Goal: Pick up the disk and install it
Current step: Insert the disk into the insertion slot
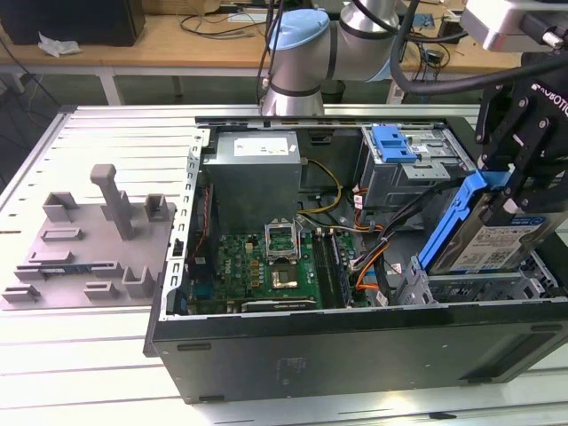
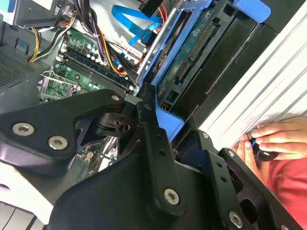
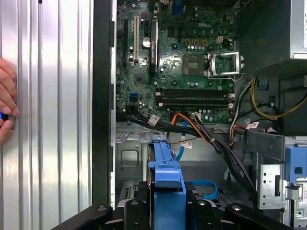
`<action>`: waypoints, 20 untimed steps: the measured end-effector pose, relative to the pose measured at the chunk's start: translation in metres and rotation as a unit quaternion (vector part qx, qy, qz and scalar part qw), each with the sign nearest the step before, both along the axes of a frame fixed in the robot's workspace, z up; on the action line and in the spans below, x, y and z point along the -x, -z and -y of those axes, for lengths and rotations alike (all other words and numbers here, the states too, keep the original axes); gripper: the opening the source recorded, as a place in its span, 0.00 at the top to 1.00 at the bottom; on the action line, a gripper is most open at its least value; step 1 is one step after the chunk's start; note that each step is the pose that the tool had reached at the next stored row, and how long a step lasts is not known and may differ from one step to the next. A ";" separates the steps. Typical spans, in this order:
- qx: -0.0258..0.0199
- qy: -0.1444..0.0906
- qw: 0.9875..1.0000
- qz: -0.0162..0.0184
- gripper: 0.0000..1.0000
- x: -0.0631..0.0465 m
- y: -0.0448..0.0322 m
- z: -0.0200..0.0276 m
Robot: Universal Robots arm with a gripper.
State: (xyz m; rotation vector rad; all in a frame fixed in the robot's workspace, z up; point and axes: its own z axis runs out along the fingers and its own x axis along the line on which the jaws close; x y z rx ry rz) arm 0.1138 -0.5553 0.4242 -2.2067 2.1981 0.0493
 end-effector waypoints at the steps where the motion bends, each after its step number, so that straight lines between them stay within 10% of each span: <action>1: 0.000 0.000 1.000 0.000 0.63 0.000 0.0007 0.0000; 20: 0.000 0.000 1.000 0.004 0.63 0.000 0.0163 0.0000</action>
